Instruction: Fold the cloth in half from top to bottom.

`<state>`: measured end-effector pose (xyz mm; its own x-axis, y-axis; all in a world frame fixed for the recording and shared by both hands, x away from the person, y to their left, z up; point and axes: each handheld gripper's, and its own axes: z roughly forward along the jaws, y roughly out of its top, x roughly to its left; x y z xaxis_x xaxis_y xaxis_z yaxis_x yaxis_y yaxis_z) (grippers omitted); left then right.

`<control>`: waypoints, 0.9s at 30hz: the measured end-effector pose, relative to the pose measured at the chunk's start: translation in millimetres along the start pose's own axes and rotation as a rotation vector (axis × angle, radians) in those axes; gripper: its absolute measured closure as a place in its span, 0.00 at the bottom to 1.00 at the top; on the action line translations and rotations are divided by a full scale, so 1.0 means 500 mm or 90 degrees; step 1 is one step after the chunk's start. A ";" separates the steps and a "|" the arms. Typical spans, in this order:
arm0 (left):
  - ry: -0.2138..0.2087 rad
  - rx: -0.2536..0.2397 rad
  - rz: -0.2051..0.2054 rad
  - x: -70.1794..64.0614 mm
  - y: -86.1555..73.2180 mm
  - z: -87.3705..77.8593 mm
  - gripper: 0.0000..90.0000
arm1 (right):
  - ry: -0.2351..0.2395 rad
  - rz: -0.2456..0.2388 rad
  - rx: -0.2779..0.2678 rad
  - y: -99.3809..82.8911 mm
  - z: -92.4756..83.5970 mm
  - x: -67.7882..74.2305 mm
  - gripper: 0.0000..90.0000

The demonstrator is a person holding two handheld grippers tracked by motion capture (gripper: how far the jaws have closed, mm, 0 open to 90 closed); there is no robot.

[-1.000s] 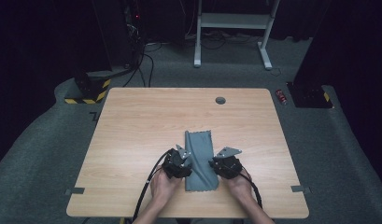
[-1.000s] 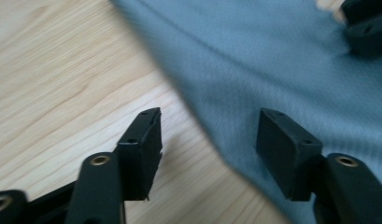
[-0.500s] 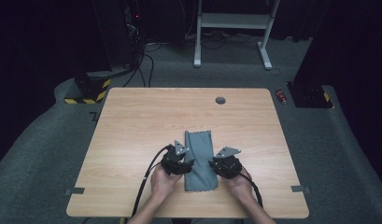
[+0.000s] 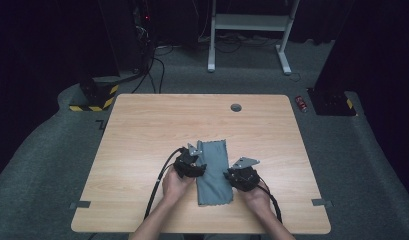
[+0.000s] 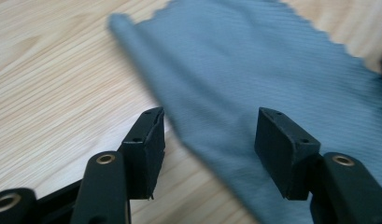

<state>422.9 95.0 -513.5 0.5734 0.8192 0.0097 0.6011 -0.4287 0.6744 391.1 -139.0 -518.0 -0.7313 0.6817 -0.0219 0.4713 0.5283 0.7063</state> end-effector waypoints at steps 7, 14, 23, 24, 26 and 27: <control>0.060 0.009 -0.055 0.029 -0.006 -0.008 0.47 | -0.001 0.001 -0.001 0.000 0.000 0.001 0.81; -0.014 -0.036 -0.055 -0.012 -0.040 -0.069 0.45 | -0.002 0.003 -0.003 -0.001 0.000 0.001 0.81; -0.010 0.033 0.032 -0.106 -0.068 -0.076 0.41 | -0.001 0.012 -0.008 -0.004 0.000 0.000 0.81; -0.008 0.024 0.029 -0.107 -0.075 -0.078 0.41 | -0.001 0.010 -0.008 -0.004 0.000 0.000 0.81; -0.005 0.018 0.019 -0.104 -0.083 -0.084 0.44 | 0.000 0.006 -0.007 -0.003 0.000 -0.002 0.78; -0.008 0.016 0.016 -0.102 -0.087 -0.087 0.47 | 0.000 0.011 -0.005 -0.003 0.000 -0.003 0.77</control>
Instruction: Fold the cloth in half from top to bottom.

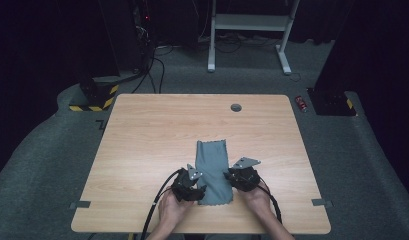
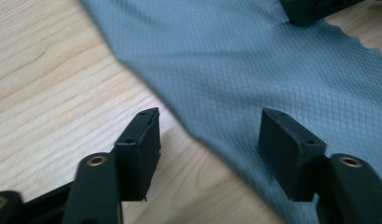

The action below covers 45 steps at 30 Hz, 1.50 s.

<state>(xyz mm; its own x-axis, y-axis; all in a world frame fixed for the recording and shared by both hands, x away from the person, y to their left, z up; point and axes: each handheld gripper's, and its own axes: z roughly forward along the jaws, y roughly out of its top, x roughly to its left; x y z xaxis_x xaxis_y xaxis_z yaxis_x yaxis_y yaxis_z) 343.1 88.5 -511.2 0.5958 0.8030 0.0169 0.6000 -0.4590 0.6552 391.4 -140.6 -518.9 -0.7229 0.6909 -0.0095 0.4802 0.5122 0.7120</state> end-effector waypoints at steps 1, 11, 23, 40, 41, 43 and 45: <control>-0.001 0.000 -0.005 0.000 -0.004 -0.004 0.51 | 0.002 0.000 -0.001 0.000 0.000 -0.002 0.77; -0.002 -0.014 -0.023 0.008 -0.035 -0.024 0.49 | -0.001 0.004 0.015 0.007 0.001 -0.003 0.74; -0.043 -0.067 -0.026 0.074 0.056 0.017 0.47 | -0.005 0.066 -0.001 0.021 -0.005 -0.051 0.88; -0.031 -0.065 -0.037 0.134 0.150 0.132 0.49 | -0.033 0.071 -0.007 0.084 0.061 -0.070 0.91; -0.022 -0.058 -0.031 0.137 0.152 0.137 0.49 | -0.036 0.067 -0.012 0.085 0.067 -0.070 0.91; -0.016 -0.045 -0.038 0.143 0.153 0.143 0.49 | -0.040 0.053 -0.007 0.083 0.077 -0.071 0.90; -0.007 -0.040 -0.042 0.150 0.152 0.146 0.50 | -0.032 0.057 -0.011 0.078 0.082 -0.078 0.89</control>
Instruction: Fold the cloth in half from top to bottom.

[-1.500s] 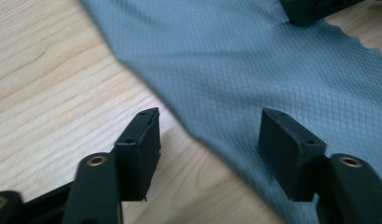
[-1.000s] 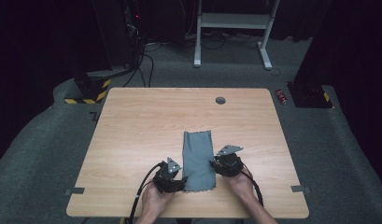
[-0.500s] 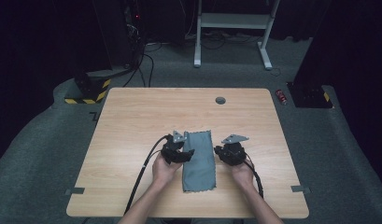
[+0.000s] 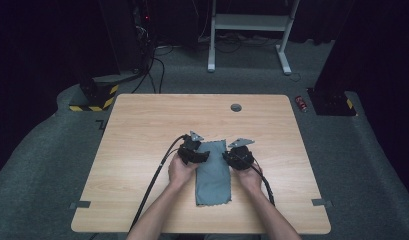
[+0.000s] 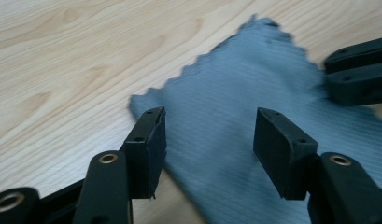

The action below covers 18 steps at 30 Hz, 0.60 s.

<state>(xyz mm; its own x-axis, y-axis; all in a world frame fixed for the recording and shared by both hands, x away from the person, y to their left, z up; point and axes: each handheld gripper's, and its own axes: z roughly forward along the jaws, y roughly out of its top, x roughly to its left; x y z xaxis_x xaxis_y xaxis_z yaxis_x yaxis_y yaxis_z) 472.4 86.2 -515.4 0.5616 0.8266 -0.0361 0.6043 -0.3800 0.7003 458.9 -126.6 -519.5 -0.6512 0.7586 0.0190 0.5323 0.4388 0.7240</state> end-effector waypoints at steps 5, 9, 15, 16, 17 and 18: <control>0.027 0.019 -0.013 0.011 0.003 -0.002 0.50 | 0.004 0.023 -0.002 -0.005 -0.003 -0.018 0.86; 0.034 0.019 -0.040 0.033 0.005 -0.007 0.49 | 0.026 0.053 -0.016 -0.006 -0.008 -0.031 0.83; 0.042 -0.018 -0.073 0.065 0.010 -0.024 0.49 | 0.003 0.082 -0.036 -0.001 0.003 -0.044 0.81; 0.043 -0.013 -0.070 0.068 0.009 -0.022 0.49 | 0.001 0.086 -0.026 0.001 0.008 -0.048 0.81; 0.038 -0.009 -0.073 0.071 0.008 -0.020 0.49 | 0.000 0.091 -0.025 0.004 0.011 -0.050 0.81; 0.036 -0.009 -0.074 0.073 0.007 -0.018 0.48 | 0.000 0.095 -0.022 0.009 0.012 -0.052 0.81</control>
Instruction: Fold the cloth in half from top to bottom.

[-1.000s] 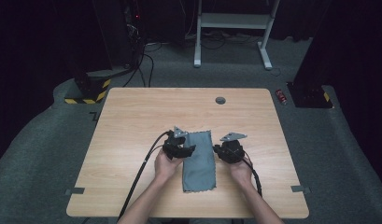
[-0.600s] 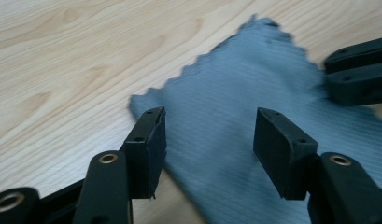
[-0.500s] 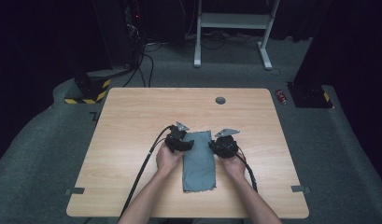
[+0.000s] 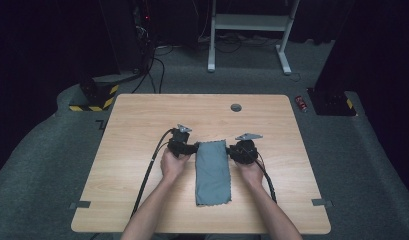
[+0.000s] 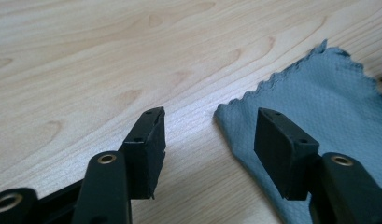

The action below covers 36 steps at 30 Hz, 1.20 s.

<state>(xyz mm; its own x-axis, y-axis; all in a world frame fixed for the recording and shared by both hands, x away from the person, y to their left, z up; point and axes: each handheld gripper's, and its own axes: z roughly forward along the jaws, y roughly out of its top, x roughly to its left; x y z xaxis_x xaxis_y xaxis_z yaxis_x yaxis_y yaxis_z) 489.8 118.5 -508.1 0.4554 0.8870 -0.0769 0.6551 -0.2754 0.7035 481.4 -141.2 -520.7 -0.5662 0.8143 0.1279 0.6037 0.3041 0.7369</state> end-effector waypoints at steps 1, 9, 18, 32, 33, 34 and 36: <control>-0.002 -0.002 -0.003 0.001 -0.001 0.002 0.48 | -0.006 -0.006 -0.008 0.004 0.000 0.001 0.80; -0.014 0.003 -0.006 -0.009 0.003 0.019 0.47 | -0.016 0.010 0.005 0.045 0.015 -0.006 0.78; 0.017 0.014 0.018 -0.019 0.004 0.027 0.47 | -0.024 0.016 0.025 0.061 0.045 -0.005 0.74; 0.017 0.020 0.032 -0.020 0.009 0.026 0.66 | -0.039 -0.065 0.069 0.075 0.064 0.021 0.88; 0.012 0.020 0.030 -0.019 0.009 0.026 0.68 | -0.036 -0.067 0.070 0.076 0.064 0.020 0.89; 0.012 0.020 0.030 -0.018 0.009 0.026 0.72 | -0.032 -0.068 0.071 0.076 0.064 0.020 0.92; 0.004 0.019 0.031 -0.017 0.010 0.026 0.77 | -0.026 -0.069 0.072 0.076 0.064 0.021 0.95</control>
<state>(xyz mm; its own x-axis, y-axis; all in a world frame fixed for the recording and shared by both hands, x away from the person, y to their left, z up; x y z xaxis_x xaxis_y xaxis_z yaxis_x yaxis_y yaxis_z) 497.1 104.9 -513.1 0.4832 0.8747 -0.0383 0.6505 -0.3294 0.6844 516.3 -105.3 -512.8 -0.6102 0.7919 0.0228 0.6006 0.4436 0.6652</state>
